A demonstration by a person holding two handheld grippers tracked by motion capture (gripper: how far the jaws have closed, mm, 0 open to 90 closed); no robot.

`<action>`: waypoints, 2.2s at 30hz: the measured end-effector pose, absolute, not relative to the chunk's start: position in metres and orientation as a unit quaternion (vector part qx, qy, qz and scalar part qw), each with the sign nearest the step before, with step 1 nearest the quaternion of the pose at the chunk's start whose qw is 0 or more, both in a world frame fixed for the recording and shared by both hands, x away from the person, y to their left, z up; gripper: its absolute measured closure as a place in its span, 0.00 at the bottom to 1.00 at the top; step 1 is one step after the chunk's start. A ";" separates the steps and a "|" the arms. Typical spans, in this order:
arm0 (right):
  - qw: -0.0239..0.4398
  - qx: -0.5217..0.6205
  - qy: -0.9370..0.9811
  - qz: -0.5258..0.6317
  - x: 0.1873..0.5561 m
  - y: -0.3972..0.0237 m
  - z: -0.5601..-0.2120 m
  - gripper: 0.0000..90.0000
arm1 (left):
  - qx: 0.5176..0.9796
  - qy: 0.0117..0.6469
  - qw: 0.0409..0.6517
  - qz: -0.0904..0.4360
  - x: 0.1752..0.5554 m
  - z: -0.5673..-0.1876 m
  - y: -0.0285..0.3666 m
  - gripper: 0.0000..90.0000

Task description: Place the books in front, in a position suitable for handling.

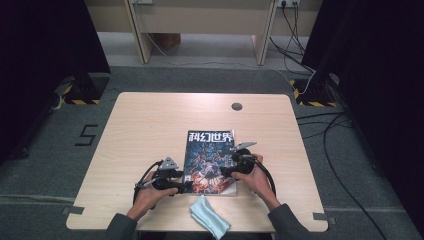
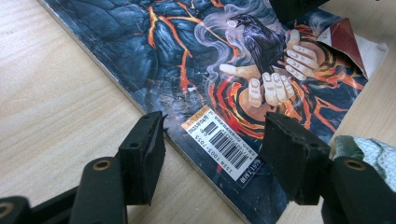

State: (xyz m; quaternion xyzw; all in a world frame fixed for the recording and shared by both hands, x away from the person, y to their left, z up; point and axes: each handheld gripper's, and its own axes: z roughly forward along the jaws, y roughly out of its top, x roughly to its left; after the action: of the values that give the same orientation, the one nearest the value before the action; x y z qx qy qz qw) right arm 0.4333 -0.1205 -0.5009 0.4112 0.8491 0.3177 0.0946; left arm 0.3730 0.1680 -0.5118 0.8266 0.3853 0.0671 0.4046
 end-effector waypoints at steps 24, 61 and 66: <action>0.064 0.367 0.859 0.350 0.385 -0.118 -0.477 0.36 | 0.793 0.447 0.392 0.132 0.373 -0.509 0.214 0.25; -0.006 0.264 0.898 0.352 0.311 -0.085 -0.486 0.40 | 0.804 0.449 0.349 0.176 0.372 -0.519 0.230 0.17; -0.014 0.255 0.905 0.340 0.309 -0.082 -0.492 0.49 | 0.804 0.448 0.349 0.177 0.373 -0.519 0.231 0.17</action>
State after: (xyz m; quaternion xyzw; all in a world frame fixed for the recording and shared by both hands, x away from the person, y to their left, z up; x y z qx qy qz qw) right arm 0.3090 -0.0817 -0.4921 0.2548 0.9052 0.3399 -0.0141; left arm 0.3725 0.2305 -0.5188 0.8038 0.4480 0.1770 0.3492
